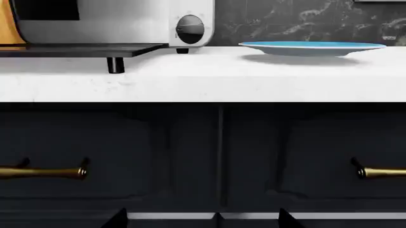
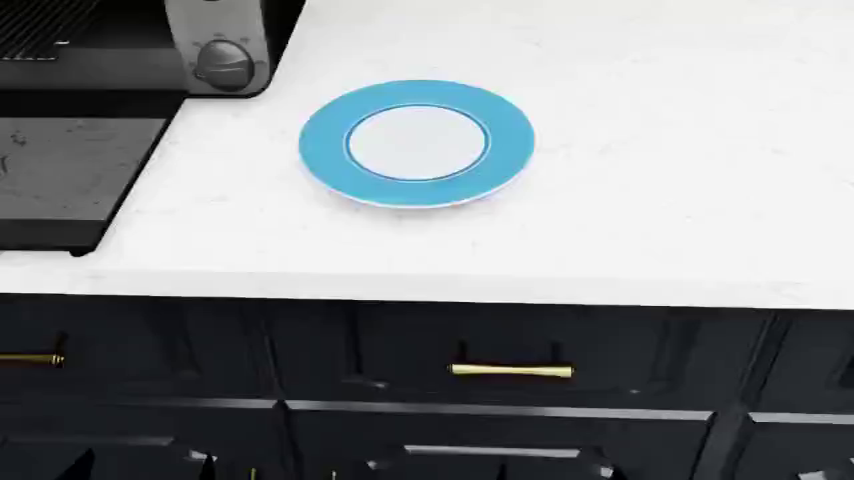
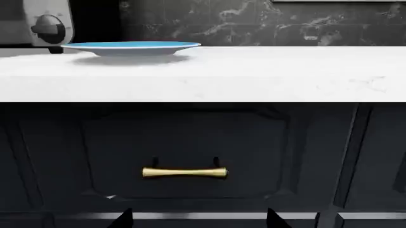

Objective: Pick the bread from the rack and place it on the plate on the counter.

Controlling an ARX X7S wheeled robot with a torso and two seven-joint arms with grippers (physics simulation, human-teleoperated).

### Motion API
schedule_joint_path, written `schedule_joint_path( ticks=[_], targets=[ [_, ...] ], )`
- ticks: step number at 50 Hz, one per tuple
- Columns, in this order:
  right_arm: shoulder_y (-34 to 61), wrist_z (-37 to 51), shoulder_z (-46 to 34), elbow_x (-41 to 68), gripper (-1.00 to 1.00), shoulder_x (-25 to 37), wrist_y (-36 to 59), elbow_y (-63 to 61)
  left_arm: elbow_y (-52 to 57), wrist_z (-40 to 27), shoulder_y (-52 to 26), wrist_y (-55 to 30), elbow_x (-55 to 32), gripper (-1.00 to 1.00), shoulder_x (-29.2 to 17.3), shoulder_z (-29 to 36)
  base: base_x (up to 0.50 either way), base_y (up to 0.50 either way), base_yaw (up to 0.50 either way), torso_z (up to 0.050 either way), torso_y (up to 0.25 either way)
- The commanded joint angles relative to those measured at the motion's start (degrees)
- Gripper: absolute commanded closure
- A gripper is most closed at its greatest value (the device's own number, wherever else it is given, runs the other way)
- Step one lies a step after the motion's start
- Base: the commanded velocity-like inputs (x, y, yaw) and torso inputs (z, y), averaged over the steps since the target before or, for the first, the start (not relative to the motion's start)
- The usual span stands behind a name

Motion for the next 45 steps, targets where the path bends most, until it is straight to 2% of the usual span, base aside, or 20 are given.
schedule_joint_path(
  ticks=[1,11,17,18,19,21,31,45],
  targets=[
    [0.0,0.7,-0.7,0.0,-1.0,0.5,0.0,0.0,1.2,-0.2,0.5,-0.7,-0.2,-1.0,-0.2,0.0,0.0,0.0,0.0,0.0,0.0],
    [-0.4,1.7,-2.5,3.3,-1.0,2.4,0.7,-0.8,1.4,-2.6,1.3,-0.1,-1.6,-1.0,-2.5,3.3,0.0,0.0,0.0,0.0,0.0],
    [-0.6,2.4,-3.3,4.0,-1.0,3.1,1.4,-1.7,2.3,-3.7,1.6,-1.7,-2.1,-1.0,-3.1,4.0,0.0,0.0,0.0,0.0,0.0],
    [0.1,1.7,-3.1,4.4,-1.0,2.9,2.9,-1.8,4.7,-4.2,2.0,-3.8,-0.2,-1.0,-2.9,3.9,0.0,0.0,0.0,0.0,0.0],
    [-0.6,-0.5,-0.6,1.6,-1.0,0.7,1.5,-1.6,2.6,-0.9,1.8,-1.6,0.8,-1.0,-0.7,1.1,0.0,0.0,0.0,0.0,0.0],
    [-0.8,-0.1,-1.4,2.1,-1.0,1.3,3.5,-3.4,5.5,-1.3,2.7,-0.9,0.9,-1.0,-1.7,2.0,0.0,0.0,0.0,0.0,0.0],
    [-2.5,1.4,-2.9,2.4,-1.0,4.2,16.3,-19.4,22.1,-1.9,3.9,-16.6,0.5,-1.0,-3.6,3.9,0.0,0.0,0.0,0.046,0.091],
    [1.1,1.4,-2.7,4.2,-1.0,7.7,33.3,-35.3,35.5,-2.8,0.8,-32.0,-1.2,-1.0,-5.5,3.5,0.0,0.0,0.0,0.047,0.086]
  ],
)
